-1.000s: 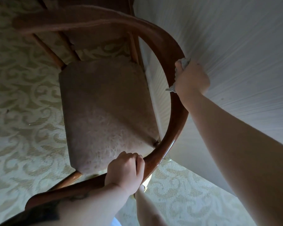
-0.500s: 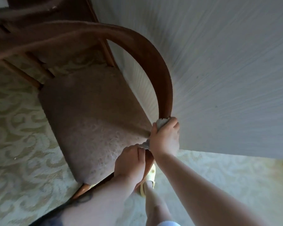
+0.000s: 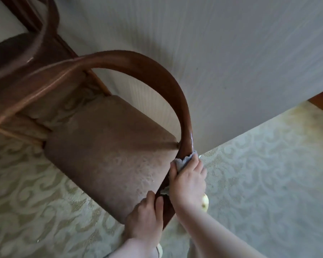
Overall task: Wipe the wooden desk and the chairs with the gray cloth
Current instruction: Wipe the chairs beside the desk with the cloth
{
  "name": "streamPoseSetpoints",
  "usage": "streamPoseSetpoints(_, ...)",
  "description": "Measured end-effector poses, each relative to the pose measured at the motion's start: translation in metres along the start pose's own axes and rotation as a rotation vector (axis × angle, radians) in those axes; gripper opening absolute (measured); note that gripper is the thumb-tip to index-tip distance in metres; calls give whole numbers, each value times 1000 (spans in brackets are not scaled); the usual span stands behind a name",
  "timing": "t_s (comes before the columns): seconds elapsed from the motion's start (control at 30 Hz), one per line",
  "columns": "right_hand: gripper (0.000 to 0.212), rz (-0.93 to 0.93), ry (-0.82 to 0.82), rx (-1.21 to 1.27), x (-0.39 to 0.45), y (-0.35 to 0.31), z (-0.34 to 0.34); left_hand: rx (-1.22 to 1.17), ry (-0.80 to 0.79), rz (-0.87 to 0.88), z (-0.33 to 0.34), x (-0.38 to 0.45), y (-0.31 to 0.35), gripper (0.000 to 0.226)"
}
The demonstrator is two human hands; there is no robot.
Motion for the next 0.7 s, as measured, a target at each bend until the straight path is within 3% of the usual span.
streamPoseSetpoints(0.1,59,37,-122,-78,30,-2,-1,12,40,-17,-2,0,4,44)
streamPoseSetpoints(0.3,72,63,47,-30,-15,6,5,-16,51,-32,-3,-4,1,25)
streamPoseSetpoints(0.5,84,145,-51,-33,-46,12,8,-28,39,-39,-4,-5,3,23)
streamPoseSetpoints(0.7,83,145,-2,-44,-45,12,8,-24,113,-14,-5,-3,2,31)
Point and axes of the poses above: each hand's wrist, its own x-axis towards the middle knuckle, its own z-axis out of the palm, y = z × x, the point moved 4 cm from there along x, towards the middle knuckle, and after that the axes turned 4 degrees about -y, right-handed, at the moved point
